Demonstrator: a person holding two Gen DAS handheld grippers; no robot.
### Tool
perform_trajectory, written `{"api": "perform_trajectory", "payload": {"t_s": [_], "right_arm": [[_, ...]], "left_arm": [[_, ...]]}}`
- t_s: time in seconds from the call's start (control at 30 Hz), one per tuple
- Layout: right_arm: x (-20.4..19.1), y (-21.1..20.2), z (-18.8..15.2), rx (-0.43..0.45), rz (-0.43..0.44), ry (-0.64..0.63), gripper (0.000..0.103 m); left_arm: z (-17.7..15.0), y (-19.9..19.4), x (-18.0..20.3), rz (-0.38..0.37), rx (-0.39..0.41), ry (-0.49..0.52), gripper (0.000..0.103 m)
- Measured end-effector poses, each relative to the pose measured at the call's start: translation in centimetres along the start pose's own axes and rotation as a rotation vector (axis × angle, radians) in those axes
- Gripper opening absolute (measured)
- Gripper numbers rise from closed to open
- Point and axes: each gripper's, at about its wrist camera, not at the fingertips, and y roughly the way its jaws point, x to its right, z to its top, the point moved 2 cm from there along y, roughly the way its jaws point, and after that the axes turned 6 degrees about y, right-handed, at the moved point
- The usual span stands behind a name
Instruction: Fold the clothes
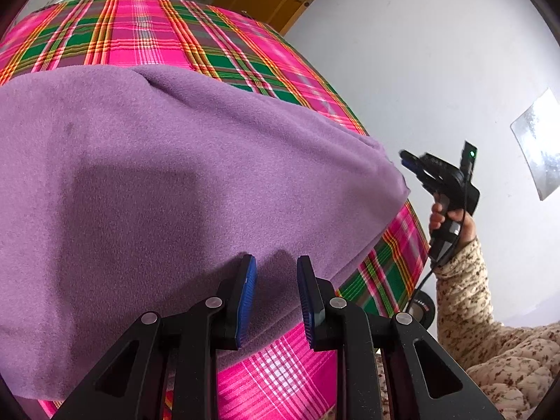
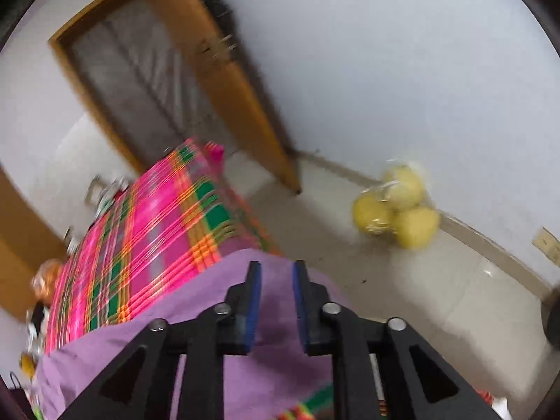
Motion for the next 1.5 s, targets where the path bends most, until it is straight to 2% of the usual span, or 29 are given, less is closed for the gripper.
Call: {"api": "perform_trajectory", "payload": {"t_s": [0.03, 0.2, 0.33, 0.4, 0.5, 0.53, 0.57, 0.8, 0.9, 1.03, 1.07, 1.17, 1.37, 1.5], "right_arm": [[-0.6, 0.7, 0.1, -0.021, -0.016, -0.031, 0.032], [-2.2, 3.4, -0.2, -0.115, -0.043, -0.102, 0.036], [-2.6, 4.2, -0.3, -0.119, -0.046, -0.113, 0.036], [-2.7, 4.3, -0.3, -0.119, -0.041, -0.110, 0.034], [-3.1, 4.0, -0.4, -0.102, -0.056, -0.154, 0.023], [-3.3, 3.9, -0.4, -0.089, -0.072, -0.176, 0.012], [-3.4, 3.7, -0.3, -0.079, -0.081, -0.185, 0.007], [-2.9, 2.9, 1.4, -0.013, -0.063, -0.107, 0.004], [-3.1, 3.5, 1.6, -0.031, -0.085, -0.112, 0.004], [-2.7, 5.0, 1.3, -0.076, -0.131, -0.094, 0.007], [-2.5, 5.0, 1.3, -0.074, -0.148, -0.082, 0.014], [-2.4, 4.5, 1.2, -0.064, -0.178, -0.089, 0.025], [-3.7, 2.1, -1.2, -0.026, -0.199, -0.230, 0.031], [-3.8, 0.9, -3.0, -0.045, -0.207, -0.260, 0.031]], "left_arm": [[0.0, 0.0, 0.0, -0.001, 0.001, -0.001, 0.025], [-0.1, -0.1, 0.0, -0.004, 0.002, 0.000, 0.025], [-0.1, -0.2, 0.0, -0.008, 0.003, -0.003, 0.025], [-0.1, -0.2, -0.1, -0.011, 0.003, -0.005, 0.025], [-0.1, -0.2, -0.1, -0.013, 0.004, -0.006, 0.025], [-0.1, -0.3, -0.1, -0.014, 0.004, -0.007, 0.025], [-0.2, -0.3, -0.1, -0.014, 0.004, -0.007, 0.025], [-0.3, -0.3, 0.0, -0.012, 0.004, -0.005, 0.025], [-0.3, -0.3, 0.0, -0.011, 0.005, -0.006, 0.025], [-0.3, -0.4, 0.0, -0.012, 0.006, -0.007, 0.025], [-0.4, -0.5, -0.1, -0.011, 0.006, -0.006, 0.025], [-0.4, -0.7, -0.1, -0.011, 0.006, -0.005, 0.025], [-0.6, -0.9, -0.2, -0.015, 0.009, -0.007, 0.025], [-1.0, -1.1, -0.3, -0.020, 0.009, -0.009, 0.025]]}}
